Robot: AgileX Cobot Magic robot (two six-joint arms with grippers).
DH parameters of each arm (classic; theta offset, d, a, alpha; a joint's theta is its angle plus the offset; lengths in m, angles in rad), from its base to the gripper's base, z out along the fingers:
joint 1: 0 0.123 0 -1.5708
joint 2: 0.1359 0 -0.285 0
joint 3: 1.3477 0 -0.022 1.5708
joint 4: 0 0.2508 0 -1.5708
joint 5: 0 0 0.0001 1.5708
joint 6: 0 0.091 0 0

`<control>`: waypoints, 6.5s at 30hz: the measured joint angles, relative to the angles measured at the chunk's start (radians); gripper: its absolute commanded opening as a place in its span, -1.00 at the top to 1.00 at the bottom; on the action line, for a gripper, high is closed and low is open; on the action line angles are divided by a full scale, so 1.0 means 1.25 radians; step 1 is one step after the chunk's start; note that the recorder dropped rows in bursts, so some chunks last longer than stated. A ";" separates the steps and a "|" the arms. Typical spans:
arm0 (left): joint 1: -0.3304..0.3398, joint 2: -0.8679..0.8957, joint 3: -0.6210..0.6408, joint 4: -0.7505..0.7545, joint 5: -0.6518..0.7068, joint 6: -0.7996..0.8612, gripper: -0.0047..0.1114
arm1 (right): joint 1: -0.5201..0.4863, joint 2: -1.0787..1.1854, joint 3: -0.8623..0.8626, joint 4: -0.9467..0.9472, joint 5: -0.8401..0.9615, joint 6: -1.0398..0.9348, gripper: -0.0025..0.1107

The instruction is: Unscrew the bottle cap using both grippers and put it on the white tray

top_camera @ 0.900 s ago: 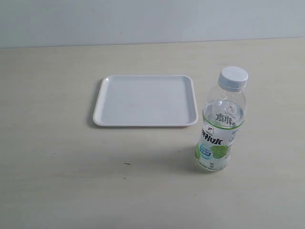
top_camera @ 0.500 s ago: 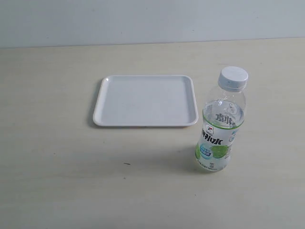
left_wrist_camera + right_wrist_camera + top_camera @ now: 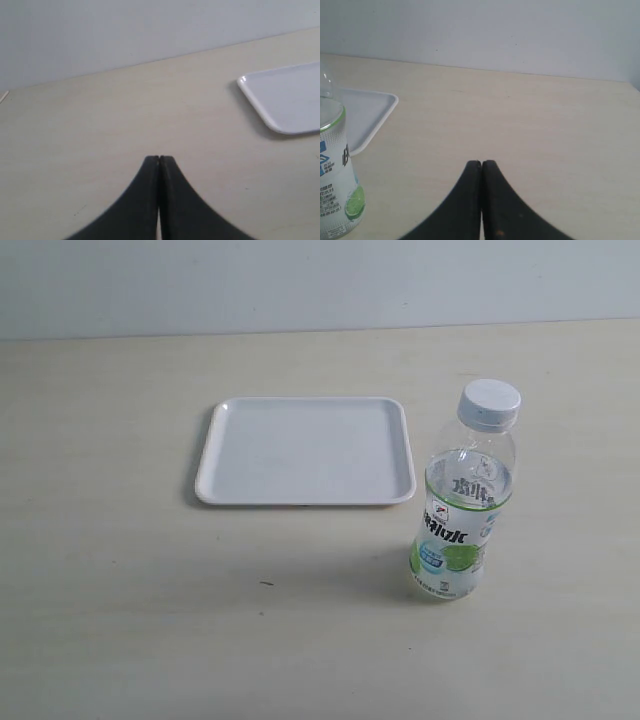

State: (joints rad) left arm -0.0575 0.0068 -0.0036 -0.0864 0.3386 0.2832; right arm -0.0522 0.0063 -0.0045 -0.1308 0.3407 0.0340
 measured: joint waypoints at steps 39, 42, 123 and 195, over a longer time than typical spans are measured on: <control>-0.036 1.007 -0.262 0.824 -1.219 -0.712 0.91 | 0.000 0.000 0.000 0.000 0.000 0.000 0.96; -0.103 1.164 -0.309 0.838 -1.232 -0.651 0.72 | 0.000 0.000 0.000 0.000 0.000 0.000 0.96; -0.586 1.653 -0.772 0.737 -0.919 -0.607 0.92 | 0.000 0.000 0.000 0.000 0.000 0.000 0.96; -0.474 1.569 -0.611 0.830 -0.990 -0.546 0.92 | 0.254 1.202 -1.141 0.385 0.703 -0.228 0.58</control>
State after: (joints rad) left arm -0.6505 1.9685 -0.7670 0.9513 -0.8985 -0.3995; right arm 0.2657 1.5090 -1.4306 0.3503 1.2190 -0.2515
